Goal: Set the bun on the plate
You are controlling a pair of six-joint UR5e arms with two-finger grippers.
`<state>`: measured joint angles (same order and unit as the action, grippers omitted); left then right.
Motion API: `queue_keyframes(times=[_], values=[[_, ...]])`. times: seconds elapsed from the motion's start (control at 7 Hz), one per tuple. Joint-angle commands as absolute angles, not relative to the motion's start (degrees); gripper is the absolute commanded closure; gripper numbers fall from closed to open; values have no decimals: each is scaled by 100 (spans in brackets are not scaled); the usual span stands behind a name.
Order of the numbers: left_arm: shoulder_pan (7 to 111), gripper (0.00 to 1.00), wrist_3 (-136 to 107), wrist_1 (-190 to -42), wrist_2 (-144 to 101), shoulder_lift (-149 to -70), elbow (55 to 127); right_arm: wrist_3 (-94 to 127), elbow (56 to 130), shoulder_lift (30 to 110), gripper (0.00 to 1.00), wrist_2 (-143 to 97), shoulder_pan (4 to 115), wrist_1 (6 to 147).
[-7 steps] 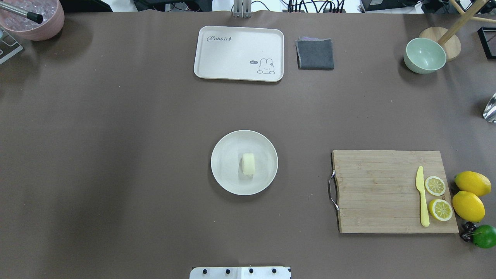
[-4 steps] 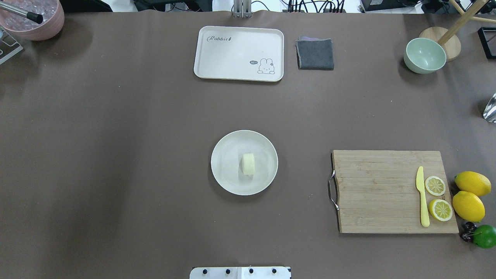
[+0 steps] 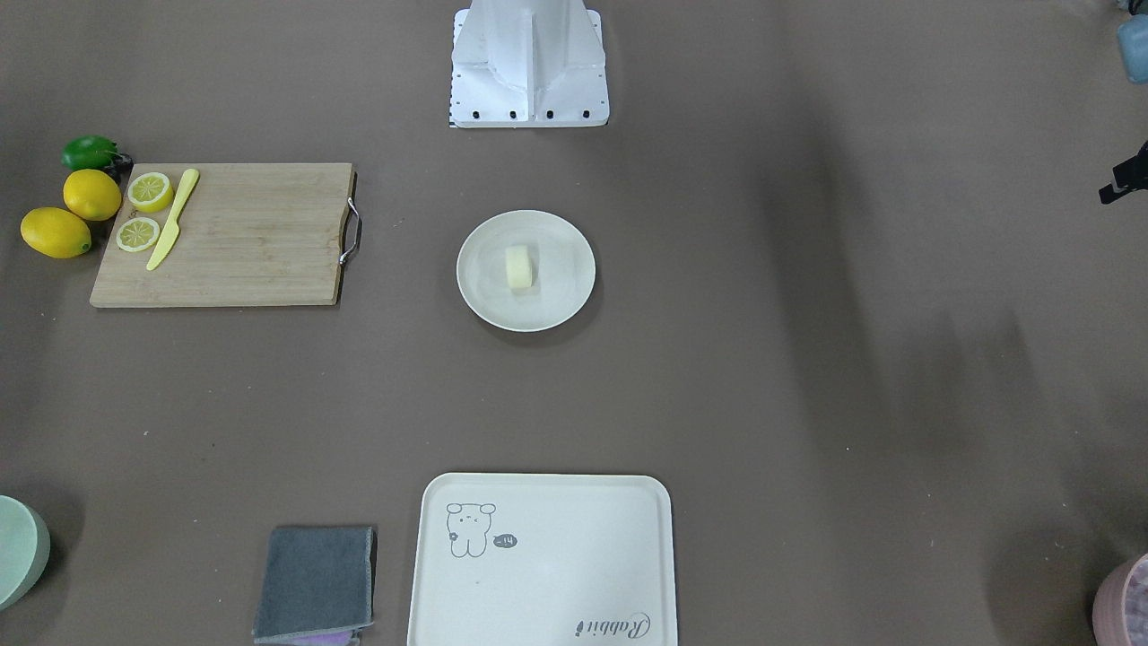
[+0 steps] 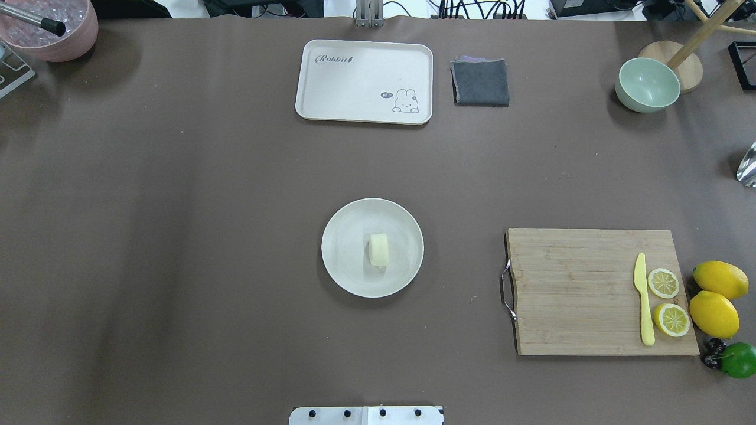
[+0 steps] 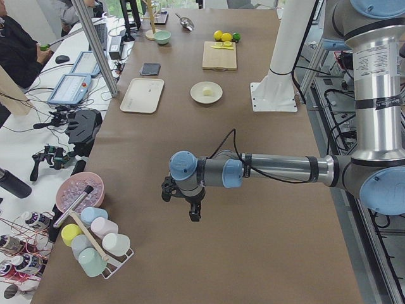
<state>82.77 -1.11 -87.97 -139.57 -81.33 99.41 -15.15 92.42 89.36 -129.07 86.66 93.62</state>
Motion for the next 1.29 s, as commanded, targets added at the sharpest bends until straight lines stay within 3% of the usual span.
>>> queue_keyframes(times=[0.0,1.14], values=[[8297,2,-114,-8798,-14054,-8139,9958,-1486,9220,8947,0,-12963,8666,9360],[8402,2,-114,-8798,-13810,-8147,9949,-1468,9264,8947,0,-12981,8666,9360]])
